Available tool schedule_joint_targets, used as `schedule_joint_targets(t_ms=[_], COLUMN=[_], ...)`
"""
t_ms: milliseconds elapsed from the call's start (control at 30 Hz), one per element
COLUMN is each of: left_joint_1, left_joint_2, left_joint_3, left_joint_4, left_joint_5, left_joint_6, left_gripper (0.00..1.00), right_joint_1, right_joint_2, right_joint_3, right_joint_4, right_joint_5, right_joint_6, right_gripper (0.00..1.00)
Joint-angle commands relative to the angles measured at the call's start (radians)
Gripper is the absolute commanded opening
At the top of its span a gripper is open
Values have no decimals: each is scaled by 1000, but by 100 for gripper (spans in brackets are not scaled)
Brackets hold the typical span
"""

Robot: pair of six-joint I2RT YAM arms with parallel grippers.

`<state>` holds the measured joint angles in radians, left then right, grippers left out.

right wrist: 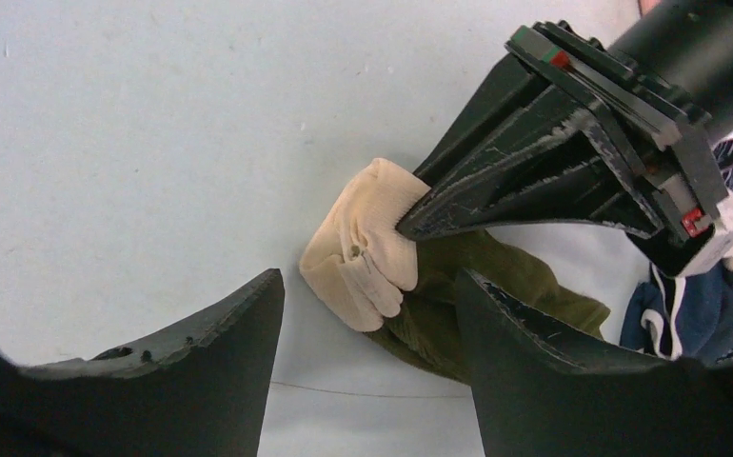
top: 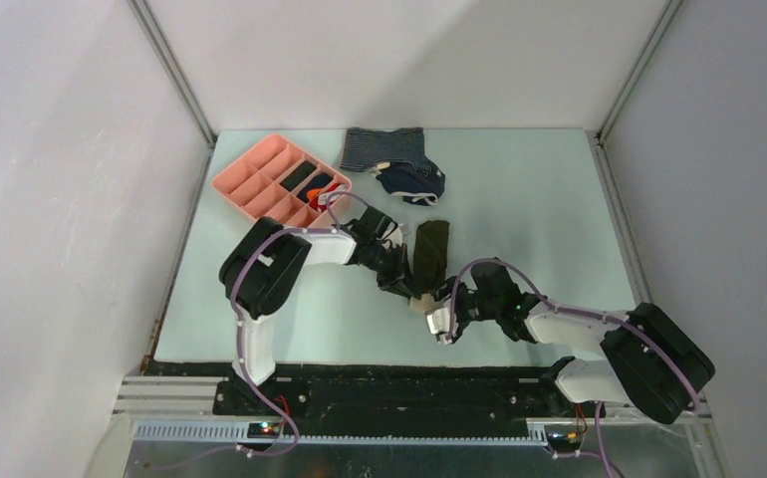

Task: Roll the underwear
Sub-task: Roll the underwear to the center of the board.

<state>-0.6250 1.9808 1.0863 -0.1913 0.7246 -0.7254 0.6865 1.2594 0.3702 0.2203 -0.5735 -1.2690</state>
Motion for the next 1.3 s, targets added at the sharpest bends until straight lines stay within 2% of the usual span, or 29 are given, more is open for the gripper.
schedule_joint_targets(t_ms=[0, 400, 633, 700, 733, 767, 800, 867, 900, 933, 967, 1000, 1033, 1067, 1100, 1200, 1233, 1267], left_joint_1=[-4, 2, 12, 17, 20, 21, 24, 29, 30, 33, 35, 35, 33, 32, 29, 22, 1, -15], left_joint_2=[13, 13, 13, 11, 9, 2, -1, -20, -41, -52, -84, -105, -154, -190, -273, -481, -566, -602], left_joint_3=[-14, -21, -30, -30, -30, -31, -32, -38, -41, -51, -56, -57, -57, -78, -106, -343, -382, -443], left_joint_4=[-21, 13, 36, 33, 31, 25, 21, 18, 24, 36, 76, 81, 71, 91, 121, 431, 471, 521], left_joint_5=[33, 79, 103, 97, 89, 83, 67, 35, 21, -2, -22, -40, -81, -106, -170, -258, -285, -296], left_joint_6=[-43, -79, -99, -97, -94, -92, -88, -80, -76, -56, -33, 45, 97, 208, 253, 420, 467, 584], left_gripper=[0, 0, 0, 0, 0, 0, 0, 0, 3, 21, 31, 47, 57, 59, 62, 68, 72, 72], right_joint_1=[13, 24, 40, 45, -45, 2, 36, 46, 46, 43, 36, 30, 18, 11, 1, -12, -14, -15], right_joint_2=[47, 148, 199, 198, 196, 191, 189, 178, 167, 158, 136, 108, 94, 66, 54, 11, 2, -12], right_joint_3=[-8, -20, -78, -90, -90, -89, -89, -78, -69, -61, -42, -29, 5, 45, 64, 149, 159, 167], right_joint_4=[60, 93, 208, 238, 247, 246, 241, 210, 196, 157, 135, 75, 41, -41, -82, -266, -320, -341], right_joint_5=[-24, -33, 24, 46, 54, 69, 78, 97, 102, 101, 87, 62, 46, 9, -6, -75, -85, -105], right_joint_6=[-147, -265, -261, -239, -222, -214, -196, -170, -150, -137, -106, -88, -54, -35, 11, 84, 102, 103], right_gripper=[70, 66, 55, 46, 35, 29, 18, 6, 4, 1, 0, 0, 0, 0, 0, 0, 0, 0])
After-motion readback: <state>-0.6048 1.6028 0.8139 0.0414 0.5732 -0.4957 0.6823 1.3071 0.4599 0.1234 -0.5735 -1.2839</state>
